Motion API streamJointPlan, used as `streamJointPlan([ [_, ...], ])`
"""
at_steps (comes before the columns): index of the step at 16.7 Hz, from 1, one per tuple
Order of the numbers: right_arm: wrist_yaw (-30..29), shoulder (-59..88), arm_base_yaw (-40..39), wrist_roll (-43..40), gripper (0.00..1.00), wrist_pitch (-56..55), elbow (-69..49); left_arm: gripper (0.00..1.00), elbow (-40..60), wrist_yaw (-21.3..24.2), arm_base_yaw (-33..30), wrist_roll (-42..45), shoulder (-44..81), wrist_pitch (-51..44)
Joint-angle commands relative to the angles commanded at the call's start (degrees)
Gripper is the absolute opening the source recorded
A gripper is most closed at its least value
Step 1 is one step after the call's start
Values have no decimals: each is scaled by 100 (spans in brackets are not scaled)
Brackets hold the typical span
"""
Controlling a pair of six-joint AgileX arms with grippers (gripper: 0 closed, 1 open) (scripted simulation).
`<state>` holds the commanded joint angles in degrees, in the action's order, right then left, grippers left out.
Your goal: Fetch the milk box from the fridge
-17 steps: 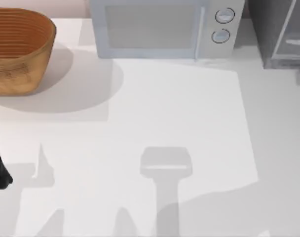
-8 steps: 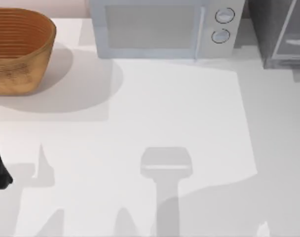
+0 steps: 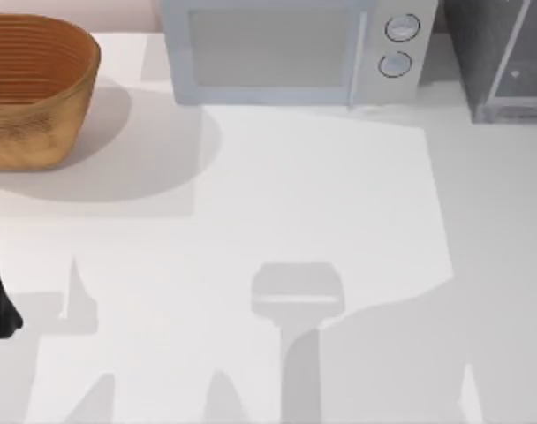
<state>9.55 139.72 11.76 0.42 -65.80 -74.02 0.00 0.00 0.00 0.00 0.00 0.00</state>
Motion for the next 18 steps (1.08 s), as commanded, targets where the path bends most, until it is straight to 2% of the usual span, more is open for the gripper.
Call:
streamJointPlan([
  [3, 0, 0, 0, 0, 100, 1, -1, 100, 0, 0, 0, 0, 0, 0],
  [16, 0, 0, 0, 0, 2, 1, -1, 100, 0, 0, 0, 0, 0, 0],
  [18, 0, 0, 0, 0, 0, 1, -1, 100, 0, 0, 0, 0, 0, 0],
])
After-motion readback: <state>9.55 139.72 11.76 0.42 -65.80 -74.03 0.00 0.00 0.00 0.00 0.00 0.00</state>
